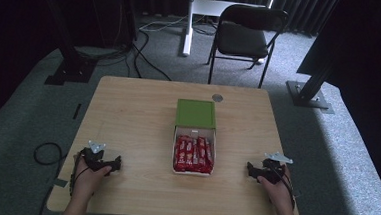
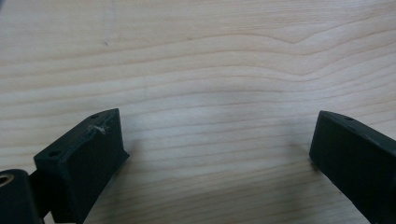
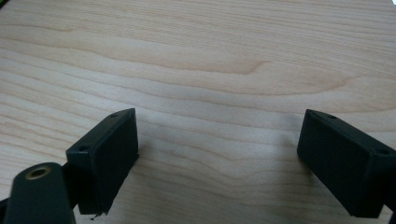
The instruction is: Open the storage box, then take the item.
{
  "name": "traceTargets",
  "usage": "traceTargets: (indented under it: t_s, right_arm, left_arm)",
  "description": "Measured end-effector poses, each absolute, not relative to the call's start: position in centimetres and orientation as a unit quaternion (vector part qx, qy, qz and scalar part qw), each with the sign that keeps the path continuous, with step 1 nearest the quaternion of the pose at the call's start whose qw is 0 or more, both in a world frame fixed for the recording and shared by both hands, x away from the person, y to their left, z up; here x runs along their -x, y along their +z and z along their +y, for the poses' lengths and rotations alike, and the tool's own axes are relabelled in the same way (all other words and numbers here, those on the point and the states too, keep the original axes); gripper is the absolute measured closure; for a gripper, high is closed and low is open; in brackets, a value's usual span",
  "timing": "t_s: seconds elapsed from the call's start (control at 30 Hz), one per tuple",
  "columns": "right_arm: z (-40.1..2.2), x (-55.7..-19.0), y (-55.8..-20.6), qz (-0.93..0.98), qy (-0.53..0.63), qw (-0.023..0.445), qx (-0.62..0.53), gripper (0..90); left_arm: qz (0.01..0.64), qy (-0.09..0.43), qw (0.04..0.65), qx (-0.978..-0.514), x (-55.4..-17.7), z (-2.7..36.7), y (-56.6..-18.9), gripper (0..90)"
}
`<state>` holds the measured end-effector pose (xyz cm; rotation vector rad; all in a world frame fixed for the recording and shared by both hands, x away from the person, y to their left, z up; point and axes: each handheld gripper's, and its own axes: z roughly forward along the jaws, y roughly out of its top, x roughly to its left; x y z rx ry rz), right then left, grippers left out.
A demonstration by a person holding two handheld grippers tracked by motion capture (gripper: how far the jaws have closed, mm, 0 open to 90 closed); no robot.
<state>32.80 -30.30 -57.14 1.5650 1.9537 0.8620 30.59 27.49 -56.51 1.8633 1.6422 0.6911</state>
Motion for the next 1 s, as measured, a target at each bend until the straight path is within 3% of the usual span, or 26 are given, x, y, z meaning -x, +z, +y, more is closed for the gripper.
traceTargets:
  t_s: [1.0]
  right_arm:
    - [-29.4,-32.6,-55.7,0.701,0.327,0.246,-0.584,13.8]
  left_arm:
    - [0.621,0.259,0.275,-0.687,-30.7,27.3,-56.5,1.9]
